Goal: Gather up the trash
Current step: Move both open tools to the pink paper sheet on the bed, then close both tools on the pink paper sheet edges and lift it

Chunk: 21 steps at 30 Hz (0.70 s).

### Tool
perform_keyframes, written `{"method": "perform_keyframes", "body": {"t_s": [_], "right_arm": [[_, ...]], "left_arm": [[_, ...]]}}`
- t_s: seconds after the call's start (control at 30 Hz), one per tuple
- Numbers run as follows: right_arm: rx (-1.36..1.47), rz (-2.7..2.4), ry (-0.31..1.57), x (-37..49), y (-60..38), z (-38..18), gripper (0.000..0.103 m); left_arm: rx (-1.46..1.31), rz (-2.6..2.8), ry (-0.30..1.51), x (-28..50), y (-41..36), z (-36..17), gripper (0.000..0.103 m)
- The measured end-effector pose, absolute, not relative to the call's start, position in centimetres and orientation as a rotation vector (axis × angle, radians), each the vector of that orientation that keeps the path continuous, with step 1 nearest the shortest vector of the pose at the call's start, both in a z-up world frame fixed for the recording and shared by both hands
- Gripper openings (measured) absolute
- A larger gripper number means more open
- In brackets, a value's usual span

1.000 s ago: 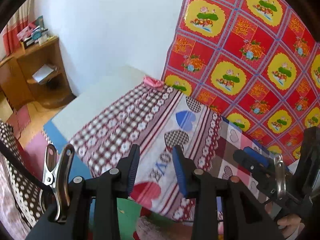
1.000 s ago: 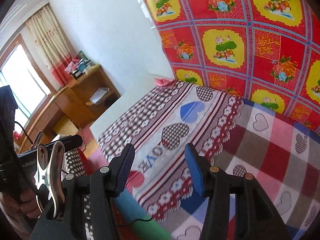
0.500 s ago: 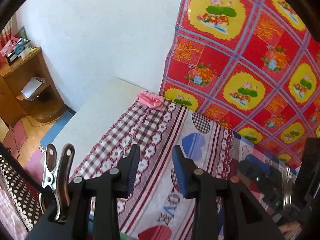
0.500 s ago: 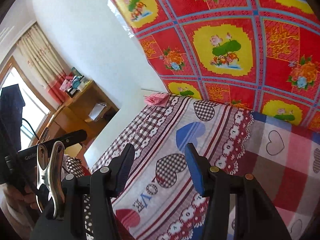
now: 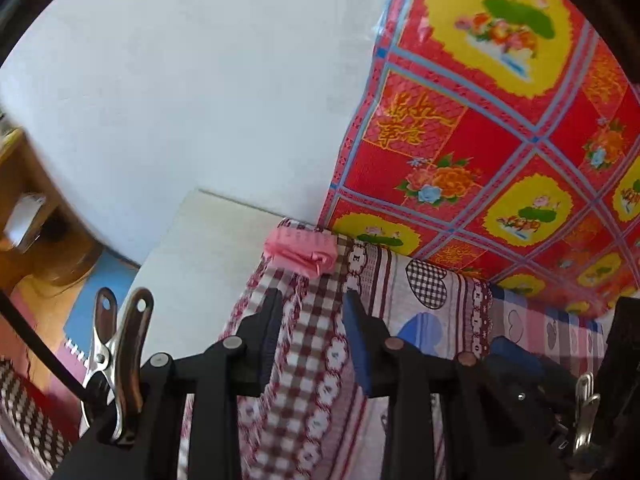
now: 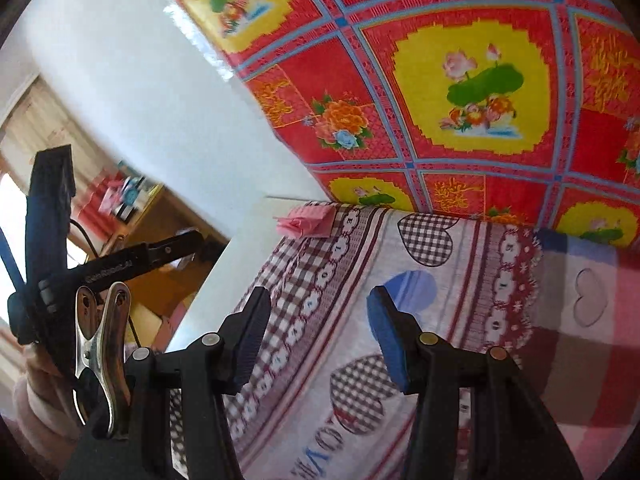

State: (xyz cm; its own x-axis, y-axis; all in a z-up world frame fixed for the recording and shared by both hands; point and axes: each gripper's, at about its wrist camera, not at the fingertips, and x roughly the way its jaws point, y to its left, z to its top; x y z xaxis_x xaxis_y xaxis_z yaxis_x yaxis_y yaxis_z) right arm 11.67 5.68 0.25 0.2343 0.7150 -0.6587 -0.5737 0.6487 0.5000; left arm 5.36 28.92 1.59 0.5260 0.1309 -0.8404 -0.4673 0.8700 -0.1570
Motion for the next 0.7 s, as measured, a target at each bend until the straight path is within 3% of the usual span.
{"method": "perform_keyframes", "body": {"t_s": [0.13, 0.2, 0.27, 0.4, 0.7], "right_arm": [[0.201, 0.828, 1.021, 12.8, 8.4, -0.8, 0.053], [0.228, 0.804, 1.036, 13.5, 9.9, -1.5, 0.05], [0.243, 0.79, 1.044, 14.2, 11.4, -2.3, 0.043], [0.258, 0.766, 1.077, 15.6, 14.4, -4.2, 0.033], [0.248, 0.704, 1.138, 17.9, 18.2, -7.4, 0.033]], "left_arm": [[-0.372, 0.293, 0.976, 7.7, 31.7, -0.2, 0.032], [-0.377, 0.248, 0.979, 8.9, 33.2, -1.2, 0.022], [-0.377, 0.214, 0.989, 9.9, 34.4, -2.2, 0.02], [-0.379, 0.176, 1.021, 11.7, 35.9, -4.3, 0.02], [-0.421, 0.131, 1.108, 13.4, 37.6, -8.6, 0.024]]}}
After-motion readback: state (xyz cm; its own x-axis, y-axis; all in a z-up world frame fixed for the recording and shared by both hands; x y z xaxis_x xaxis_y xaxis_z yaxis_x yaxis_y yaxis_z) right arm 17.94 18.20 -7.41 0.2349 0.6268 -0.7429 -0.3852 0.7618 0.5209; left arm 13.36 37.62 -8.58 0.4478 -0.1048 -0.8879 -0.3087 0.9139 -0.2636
